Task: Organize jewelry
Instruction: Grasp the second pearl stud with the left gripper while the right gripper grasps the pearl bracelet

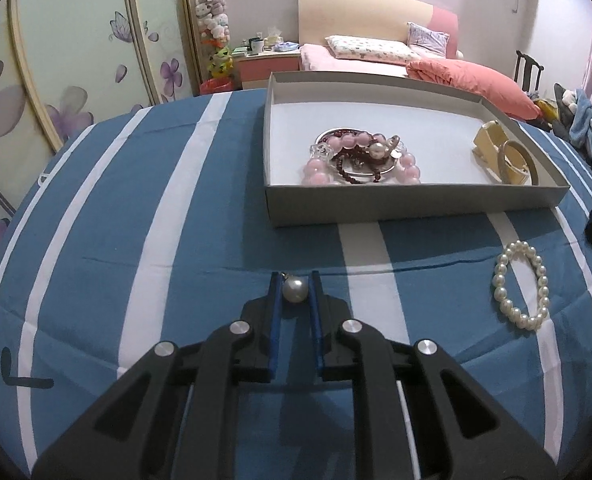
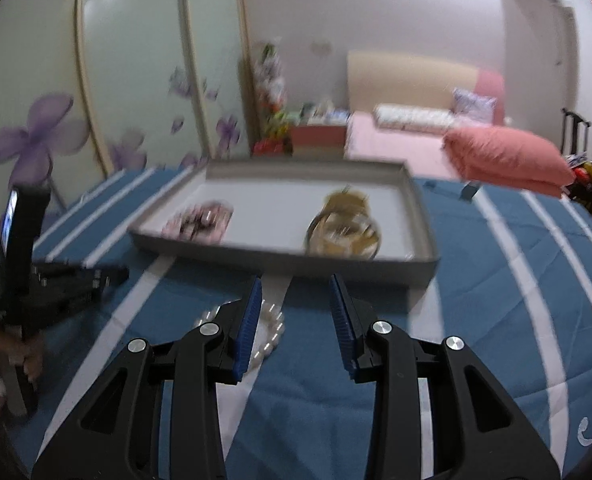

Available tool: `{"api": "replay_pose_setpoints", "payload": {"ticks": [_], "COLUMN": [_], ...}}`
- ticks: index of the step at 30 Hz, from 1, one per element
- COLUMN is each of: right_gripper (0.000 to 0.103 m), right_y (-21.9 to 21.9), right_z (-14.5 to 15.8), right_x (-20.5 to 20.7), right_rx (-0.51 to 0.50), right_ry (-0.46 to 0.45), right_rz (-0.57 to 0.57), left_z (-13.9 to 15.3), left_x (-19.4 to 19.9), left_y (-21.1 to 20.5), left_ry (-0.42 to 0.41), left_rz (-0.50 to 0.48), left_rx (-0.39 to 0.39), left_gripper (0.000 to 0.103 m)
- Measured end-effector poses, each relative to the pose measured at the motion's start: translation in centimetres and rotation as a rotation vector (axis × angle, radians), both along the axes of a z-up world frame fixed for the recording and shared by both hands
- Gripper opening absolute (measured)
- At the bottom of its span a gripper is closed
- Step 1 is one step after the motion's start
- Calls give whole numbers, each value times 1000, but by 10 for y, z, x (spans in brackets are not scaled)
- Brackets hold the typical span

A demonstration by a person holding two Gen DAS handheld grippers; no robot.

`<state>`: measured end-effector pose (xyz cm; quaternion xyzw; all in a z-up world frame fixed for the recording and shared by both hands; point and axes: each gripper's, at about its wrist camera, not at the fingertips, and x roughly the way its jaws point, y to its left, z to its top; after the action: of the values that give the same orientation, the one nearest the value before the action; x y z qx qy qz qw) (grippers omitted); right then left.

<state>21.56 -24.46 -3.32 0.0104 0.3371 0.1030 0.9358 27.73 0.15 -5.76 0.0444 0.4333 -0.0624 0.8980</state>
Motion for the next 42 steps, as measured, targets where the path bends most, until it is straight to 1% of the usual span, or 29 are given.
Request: {"api": "replay_pose_setpoints", "payload": {"ticks": [3,6,9,10,11,15,19,21,25,31,33,42], "right_gripper": [35,34,21,13,12,11,10,10,10,10,10,10], "right_y": [9,17,16,14,13,3,-17,-24,-26,-17,-14,-9], "right_z": [-11,-21,-30,-29,-29,-29,-29,-26,-12,15,23,52], "right_x": [9,17,19,18,17,12,9,5,-7,-23,-26,-39], "right_rx": [-20,-56,-65,-66,-73,-86,-87,-64,-23,-23,-24,24], "right_ry": [81,136,192,191,194,202,210,193,106,-31,-68,-242], "right_rz": [20,22,19,14,9,-19,-86,-95,-79,-49,-46,-61], "left_z": [1,0,0,0,0,0,0,0,-1,1,4,40], "left_x": [0,0,0,0,0,0,0,0,0,-2,-5,-32], "left_y": [0,0,0,0,0,0,0,1,-2,-5,-6,-24], "left_ry": [0,0,0,0,0,0,0,0,-1,-6,-26,-246], "left_rz": [0,0,0,0,0,0,0,0,0,10,11,26], "left_rx": [-3,0,-1,-1,-2,-1,-1,-1,3,-10,-14,-7], "left_gripper": [14,14,14,14,14,14,14,14,14,14,14,14]}}
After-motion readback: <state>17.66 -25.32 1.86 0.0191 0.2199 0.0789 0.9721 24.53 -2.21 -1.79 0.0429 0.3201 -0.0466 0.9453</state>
